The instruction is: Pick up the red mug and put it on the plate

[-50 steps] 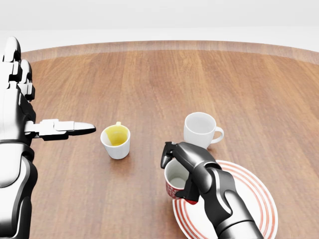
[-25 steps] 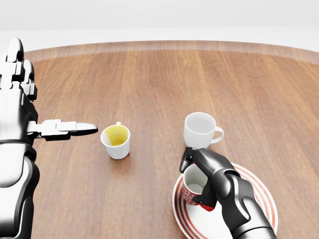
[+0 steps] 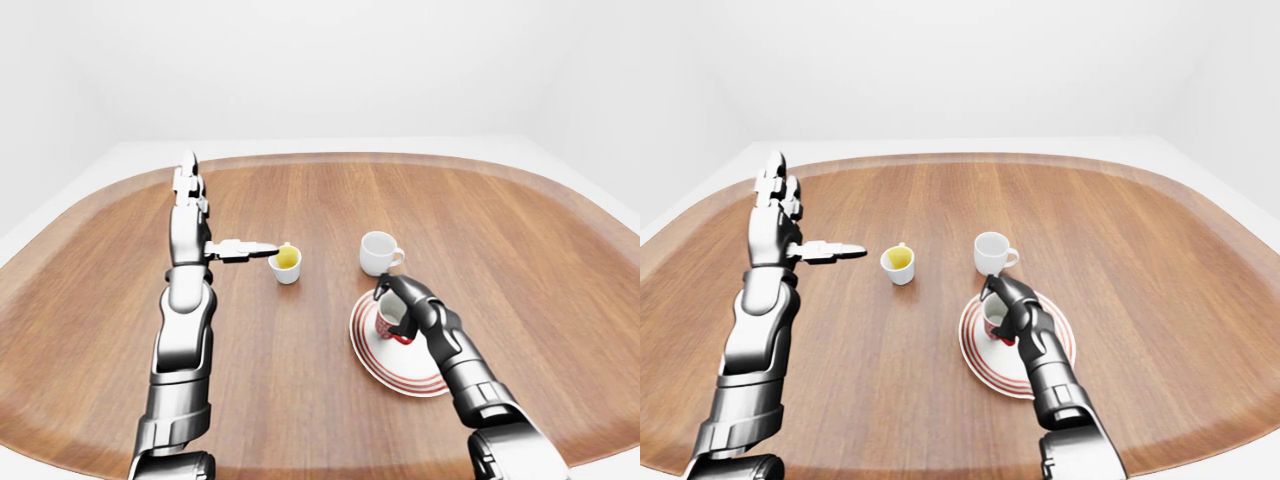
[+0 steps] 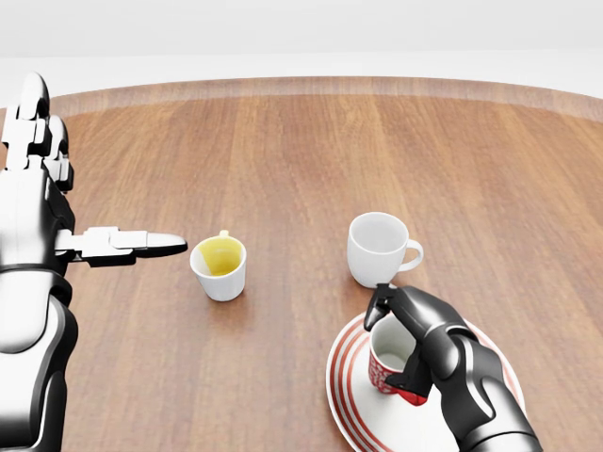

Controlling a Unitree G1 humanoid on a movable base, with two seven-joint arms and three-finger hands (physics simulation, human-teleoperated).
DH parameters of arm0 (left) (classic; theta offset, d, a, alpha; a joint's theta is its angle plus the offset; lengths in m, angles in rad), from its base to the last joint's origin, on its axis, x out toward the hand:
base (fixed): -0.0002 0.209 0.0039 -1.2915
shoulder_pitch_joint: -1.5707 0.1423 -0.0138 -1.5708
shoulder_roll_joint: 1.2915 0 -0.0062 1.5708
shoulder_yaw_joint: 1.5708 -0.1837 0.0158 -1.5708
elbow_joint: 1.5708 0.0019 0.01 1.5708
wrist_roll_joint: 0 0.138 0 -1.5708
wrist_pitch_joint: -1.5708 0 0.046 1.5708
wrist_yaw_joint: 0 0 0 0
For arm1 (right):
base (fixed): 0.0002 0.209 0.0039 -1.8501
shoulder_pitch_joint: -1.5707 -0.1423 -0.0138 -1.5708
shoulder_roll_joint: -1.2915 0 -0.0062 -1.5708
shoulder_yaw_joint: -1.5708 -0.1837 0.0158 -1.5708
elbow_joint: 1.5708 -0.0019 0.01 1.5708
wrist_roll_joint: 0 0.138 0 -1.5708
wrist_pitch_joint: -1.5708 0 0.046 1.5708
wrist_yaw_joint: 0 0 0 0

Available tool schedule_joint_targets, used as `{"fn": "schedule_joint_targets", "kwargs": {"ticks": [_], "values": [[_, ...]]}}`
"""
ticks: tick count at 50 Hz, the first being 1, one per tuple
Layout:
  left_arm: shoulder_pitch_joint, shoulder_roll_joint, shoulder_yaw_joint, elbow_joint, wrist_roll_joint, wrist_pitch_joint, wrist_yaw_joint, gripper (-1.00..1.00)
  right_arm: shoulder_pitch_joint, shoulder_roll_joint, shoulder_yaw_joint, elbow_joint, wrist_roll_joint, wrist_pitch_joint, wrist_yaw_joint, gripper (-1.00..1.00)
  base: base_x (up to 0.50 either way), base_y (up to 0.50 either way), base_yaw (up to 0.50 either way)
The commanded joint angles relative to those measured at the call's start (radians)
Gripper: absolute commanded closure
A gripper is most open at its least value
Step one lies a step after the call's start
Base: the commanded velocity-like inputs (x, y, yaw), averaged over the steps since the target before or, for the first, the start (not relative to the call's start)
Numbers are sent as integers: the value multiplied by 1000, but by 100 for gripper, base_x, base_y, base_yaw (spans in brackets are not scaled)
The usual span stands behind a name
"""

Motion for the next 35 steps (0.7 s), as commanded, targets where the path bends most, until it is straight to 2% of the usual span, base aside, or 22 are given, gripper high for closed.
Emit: {"fn": "schedule_joint_targets", "kwargs": {"ticks": [1,21,35], "values": [[0,-1,-1,6,2,0,1,-100,27,-18,-13,-23,-3,0,-7,100,0,0,0],[0,-1,-1,8,2,0,1,-100,110,-44,-44,-226,-35,0,85,100,0,0,0],[0,0,1,15,0,0,1,-100,130,-45,-51,-261,-52,0,104,100,0,0,0]]}}
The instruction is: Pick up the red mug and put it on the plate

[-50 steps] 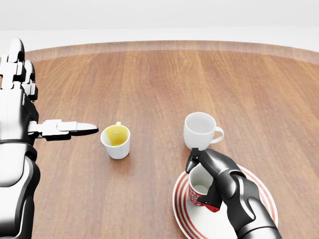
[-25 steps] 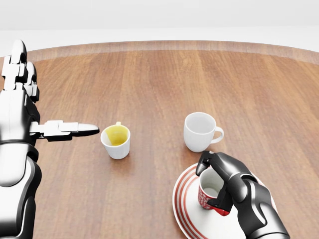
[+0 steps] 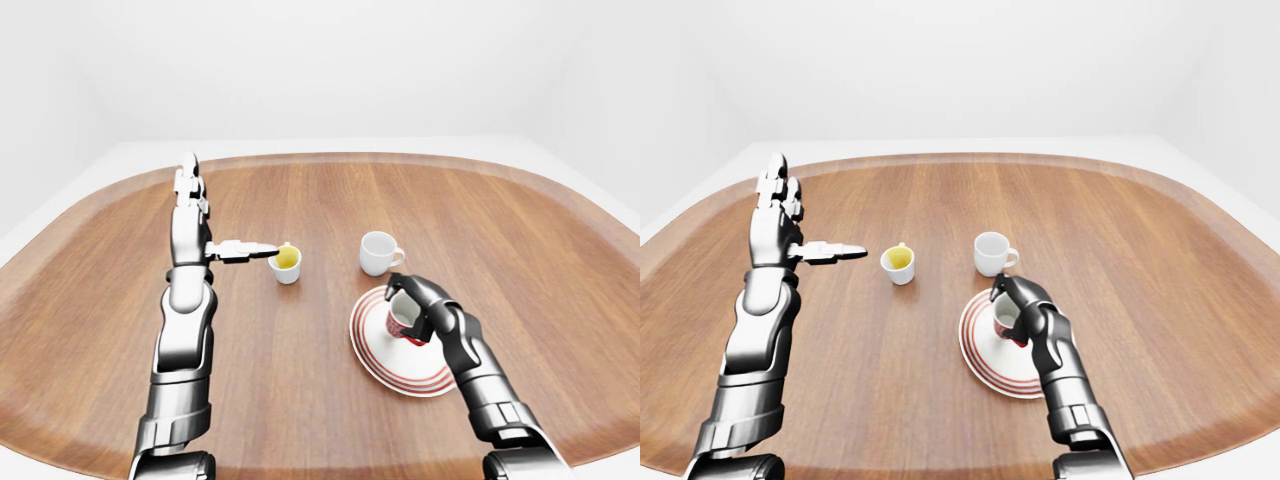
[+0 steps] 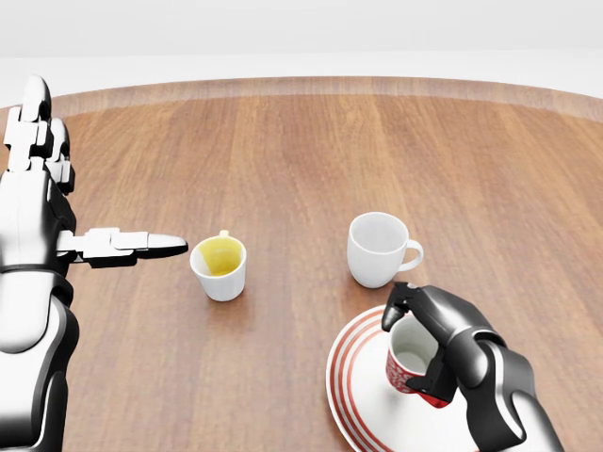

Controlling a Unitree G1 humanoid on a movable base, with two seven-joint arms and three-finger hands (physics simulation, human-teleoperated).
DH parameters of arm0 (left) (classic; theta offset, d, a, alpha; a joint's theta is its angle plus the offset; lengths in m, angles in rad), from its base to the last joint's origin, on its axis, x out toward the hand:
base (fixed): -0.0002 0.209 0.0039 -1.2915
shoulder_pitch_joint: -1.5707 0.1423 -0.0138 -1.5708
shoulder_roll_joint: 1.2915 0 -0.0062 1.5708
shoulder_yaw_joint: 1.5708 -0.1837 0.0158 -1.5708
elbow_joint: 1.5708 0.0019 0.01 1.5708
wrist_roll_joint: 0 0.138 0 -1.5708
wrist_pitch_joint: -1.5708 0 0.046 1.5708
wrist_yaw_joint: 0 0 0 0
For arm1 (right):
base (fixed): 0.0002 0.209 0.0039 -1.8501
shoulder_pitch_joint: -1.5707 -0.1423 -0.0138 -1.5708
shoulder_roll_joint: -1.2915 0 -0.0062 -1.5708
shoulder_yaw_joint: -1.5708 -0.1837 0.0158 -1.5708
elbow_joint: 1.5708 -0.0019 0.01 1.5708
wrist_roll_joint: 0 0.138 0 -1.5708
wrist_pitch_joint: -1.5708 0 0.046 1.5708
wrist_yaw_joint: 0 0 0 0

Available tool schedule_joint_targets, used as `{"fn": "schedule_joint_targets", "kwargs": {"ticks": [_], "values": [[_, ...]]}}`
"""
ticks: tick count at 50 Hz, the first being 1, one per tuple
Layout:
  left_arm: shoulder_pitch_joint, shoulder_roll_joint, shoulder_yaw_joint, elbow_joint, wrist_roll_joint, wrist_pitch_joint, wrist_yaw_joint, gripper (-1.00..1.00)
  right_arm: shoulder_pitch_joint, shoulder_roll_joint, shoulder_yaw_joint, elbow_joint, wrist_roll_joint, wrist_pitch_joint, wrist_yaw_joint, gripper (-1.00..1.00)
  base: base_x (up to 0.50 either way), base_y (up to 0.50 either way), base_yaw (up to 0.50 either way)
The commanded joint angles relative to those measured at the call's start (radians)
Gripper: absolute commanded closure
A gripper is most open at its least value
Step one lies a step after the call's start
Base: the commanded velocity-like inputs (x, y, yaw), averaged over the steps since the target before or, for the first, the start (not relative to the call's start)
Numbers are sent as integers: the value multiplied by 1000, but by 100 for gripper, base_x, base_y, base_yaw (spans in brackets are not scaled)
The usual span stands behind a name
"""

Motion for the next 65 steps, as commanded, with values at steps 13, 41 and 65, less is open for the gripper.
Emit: {"fn": "schedule_joint_targets", "kwargs": {"ticks": [13,41,65], "values": [[4,1,2,-5,-3,0,-1,-100,22,0,-8,-17,-23,0,-2,100,0,0,0],[5,-4,-4,-7,4,0,-1,-100,23,-17,-17,16,-6,0,-15,100,0,0,0],[7,-1,1,-20,1,0,-3,-100,13,-13,-11,32,-6,0,-23,-100,0,0,0]]}}
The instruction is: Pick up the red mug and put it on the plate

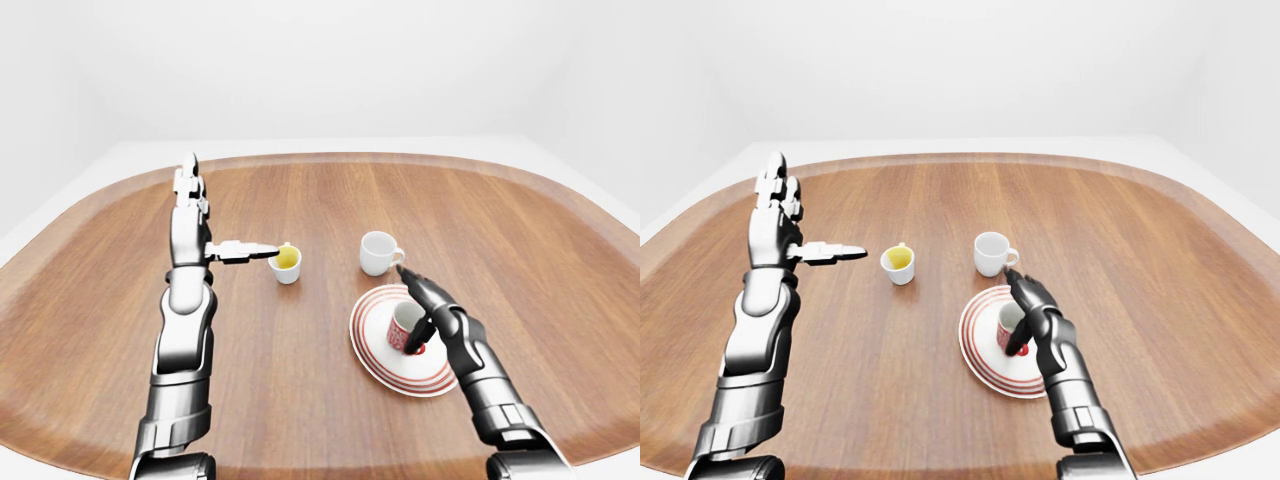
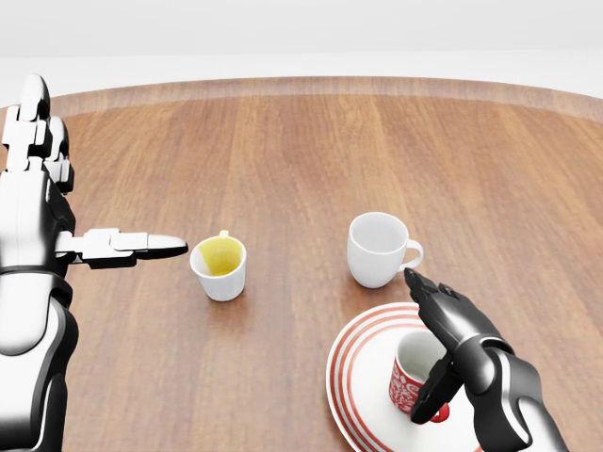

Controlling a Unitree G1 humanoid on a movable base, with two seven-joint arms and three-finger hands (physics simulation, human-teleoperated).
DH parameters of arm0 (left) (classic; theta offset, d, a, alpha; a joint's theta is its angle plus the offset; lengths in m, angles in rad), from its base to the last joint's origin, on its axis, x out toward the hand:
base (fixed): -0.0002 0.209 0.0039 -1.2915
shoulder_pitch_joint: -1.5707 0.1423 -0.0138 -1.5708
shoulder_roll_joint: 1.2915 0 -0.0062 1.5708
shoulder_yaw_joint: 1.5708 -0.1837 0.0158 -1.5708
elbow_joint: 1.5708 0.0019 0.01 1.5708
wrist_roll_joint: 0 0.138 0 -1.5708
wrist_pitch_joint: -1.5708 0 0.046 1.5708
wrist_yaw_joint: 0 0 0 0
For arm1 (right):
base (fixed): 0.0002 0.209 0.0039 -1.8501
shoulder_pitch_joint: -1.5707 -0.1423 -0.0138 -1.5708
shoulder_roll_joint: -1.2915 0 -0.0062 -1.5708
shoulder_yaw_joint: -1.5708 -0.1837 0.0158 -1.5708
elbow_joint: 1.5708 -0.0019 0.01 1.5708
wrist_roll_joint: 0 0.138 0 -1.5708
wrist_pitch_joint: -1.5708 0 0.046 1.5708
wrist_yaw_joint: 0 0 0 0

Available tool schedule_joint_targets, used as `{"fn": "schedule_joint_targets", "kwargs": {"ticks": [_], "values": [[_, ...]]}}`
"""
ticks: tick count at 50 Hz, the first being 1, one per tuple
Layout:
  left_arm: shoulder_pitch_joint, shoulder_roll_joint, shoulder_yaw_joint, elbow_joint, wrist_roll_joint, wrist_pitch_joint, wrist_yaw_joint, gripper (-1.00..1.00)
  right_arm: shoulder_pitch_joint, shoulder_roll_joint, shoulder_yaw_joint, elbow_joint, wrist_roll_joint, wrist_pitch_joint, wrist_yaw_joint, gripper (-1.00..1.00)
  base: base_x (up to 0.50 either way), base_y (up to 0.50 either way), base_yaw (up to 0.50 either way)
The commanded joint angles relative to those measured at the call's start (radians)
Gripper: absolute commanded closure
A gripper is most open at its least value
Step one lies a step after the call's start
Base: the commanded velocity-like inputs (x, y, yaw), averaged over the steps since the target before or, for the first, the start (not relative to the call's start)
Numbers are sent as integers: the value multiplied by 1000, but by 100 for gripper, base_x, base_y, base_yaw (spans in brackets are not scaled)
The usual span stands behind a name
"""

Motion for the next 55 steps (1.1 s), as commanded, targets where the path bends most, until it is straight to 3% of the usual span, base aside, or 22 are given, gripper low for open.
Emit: {"fn": "schedule_joint_targets", "kwargs": {"ticks": [1,13,21,29,41,55], "values": [[-1,1,1,-3,-1,0,-1,-100,1,1,2,-3,-3,0,-2,-100,0,0,0],[-2,4,4,-16,-4,0,-1,-100,15,1,0,-74,-20,0,38,-100,0,0,0],[-6,9,8,-37,-5,0,-4,-100,23,-7,-43,-433,-69,0,259,-100,0,0,0],[-8,12,11,-44,-9,0,-5,-100,-23,-33,-84,-616,-87,0,392,-100,0,0,0],[-19,15,10,-99,-4,0,-10,-100,-139,-71,-134,-747,1,0,397,-100,0,0,0],[-34,8,3,-151,-1,0,-11,-100,-281,-162,-165,-881,130,0,397,-100,0,0,0]]}}
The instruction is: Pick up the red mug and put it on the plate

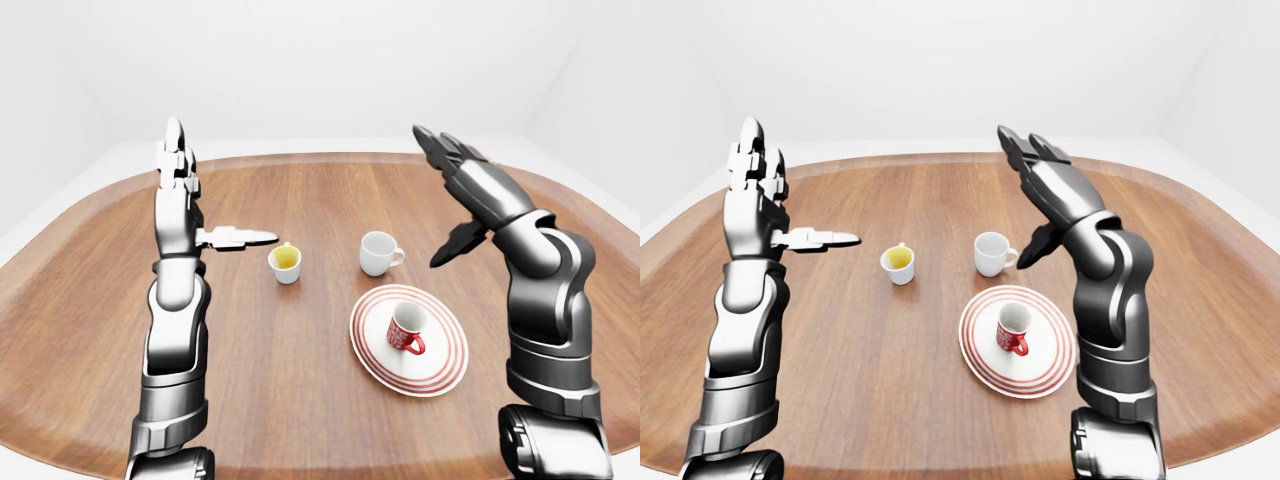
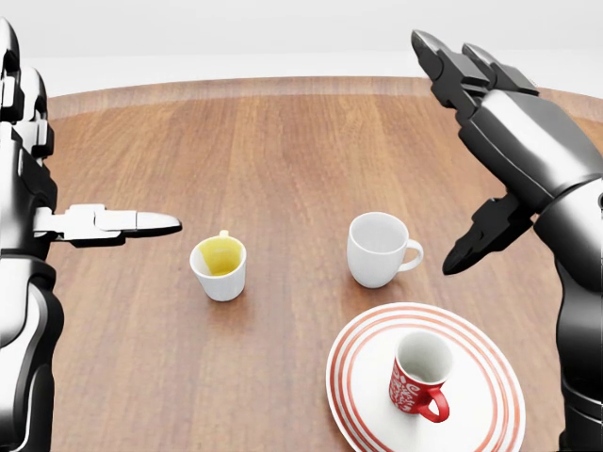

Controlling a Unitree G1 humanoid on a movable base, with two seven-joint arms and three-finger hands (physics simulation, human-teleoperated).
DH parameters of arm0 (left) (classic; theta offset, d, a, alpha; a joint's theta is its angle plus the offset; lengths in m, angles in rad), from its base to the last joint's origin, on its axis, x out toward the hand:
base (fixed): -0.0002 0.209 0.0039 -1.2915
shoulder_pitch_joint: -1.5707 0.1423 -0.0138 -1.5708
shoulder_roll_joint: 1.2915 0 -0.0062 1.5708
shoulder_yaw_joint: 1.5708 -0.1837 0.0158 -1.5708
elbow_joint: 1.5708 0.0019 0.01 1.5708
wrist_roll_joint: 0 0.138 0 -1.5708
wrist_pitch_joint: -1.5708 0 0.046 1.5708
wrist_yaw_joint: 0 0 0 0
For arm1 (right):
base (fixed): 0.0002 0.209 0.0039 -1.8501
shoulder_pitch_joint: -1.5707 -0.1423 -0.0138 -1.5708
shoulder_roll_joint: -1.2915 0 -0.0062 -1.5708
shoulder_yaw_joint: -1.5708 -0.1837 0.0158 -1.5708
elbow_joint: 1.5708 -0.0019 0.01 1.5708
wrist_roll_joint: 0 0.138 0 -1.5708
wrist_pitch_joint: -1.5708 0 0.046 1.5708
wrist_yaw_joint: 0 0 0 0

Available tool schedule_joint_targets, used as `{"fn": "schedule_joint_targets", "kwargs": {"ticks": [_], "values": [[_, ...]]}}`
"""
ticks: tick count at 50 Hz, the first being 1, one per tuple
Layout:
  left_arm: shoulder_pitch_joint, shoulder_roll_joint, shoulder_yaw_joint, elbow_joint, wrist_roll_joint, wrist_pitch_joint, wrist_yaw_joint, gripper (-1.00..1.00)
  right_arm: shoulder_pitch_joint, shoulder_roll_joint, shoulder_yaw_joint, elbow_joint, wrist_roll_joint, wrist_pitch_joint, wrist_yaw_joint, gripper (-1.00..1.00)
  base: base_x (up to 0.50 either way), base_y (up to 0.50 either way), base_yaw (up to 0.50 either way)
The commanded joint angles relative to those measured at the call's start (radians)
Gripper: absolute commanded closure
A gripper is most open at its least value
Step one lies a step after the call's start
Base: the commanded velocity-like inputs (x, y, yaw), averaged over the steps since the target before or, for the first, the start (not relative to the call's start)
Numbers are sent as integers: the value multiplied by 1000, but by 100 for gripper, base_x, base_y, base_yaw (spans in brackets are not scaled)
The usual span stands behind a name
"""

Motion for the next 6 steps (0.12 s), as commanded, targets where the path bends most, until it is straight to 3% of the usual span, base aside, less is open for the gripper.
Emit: {"fn": "schedule_joint_targets", "kwargs": {"ticks": [1,6], "values": [[-8,-3,-3,-31,3,0,-2,-100,-91,-61,-23,-104,77,0,14,-100,0,0,0],[-7,-3,-2,-42,1,0,-3,-100,-98,-66,-18,-106,95,0,10,-100,0,0,0]]}}
